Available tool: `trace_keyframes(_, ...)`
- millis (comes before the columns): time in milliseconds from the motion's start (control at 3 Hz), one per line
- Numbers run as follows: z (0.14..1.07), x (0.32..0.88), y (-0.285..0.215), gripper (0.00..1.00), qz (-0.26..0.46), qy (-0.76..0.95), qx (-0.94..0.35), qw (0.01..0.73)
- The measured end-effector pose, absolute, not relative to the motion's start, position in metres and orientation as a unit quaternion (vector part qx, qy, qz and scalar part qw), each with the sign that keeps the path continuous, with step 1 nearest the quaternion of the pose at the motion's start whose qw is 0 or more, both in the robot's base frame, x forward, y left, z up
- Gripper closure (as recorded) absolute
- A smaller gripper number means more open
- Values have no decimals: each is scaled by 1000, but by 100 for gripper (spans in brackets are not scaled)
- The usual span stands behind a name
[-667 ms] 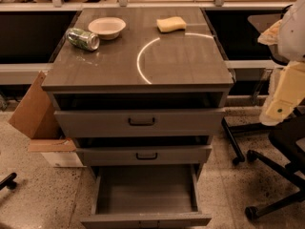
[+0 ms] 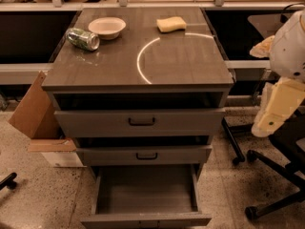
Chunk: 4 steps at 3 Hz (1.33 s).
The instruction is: Close bottom drawer
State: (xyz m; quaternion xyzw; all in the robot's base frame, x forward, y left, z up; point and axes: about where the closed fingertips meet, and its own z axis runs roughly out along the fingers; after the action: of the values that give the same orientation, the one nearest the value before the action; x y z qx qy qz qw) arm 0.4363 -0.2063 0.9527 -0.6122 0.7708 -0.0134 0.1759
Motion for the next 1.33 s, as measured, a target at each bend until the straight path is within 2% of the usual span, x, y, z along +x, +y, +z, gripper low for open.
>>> trace_keyframes(333,910,430,-193,0,27,770,-615,169)
trace_keyframes(667,910,430,-193,0,26,770,-615,169)
trace_keyframes(1000,902,430,-196,0,3,766,-621,165)
trace_keyframes(1333,857,436,-212,0,-21,762,-634,133)
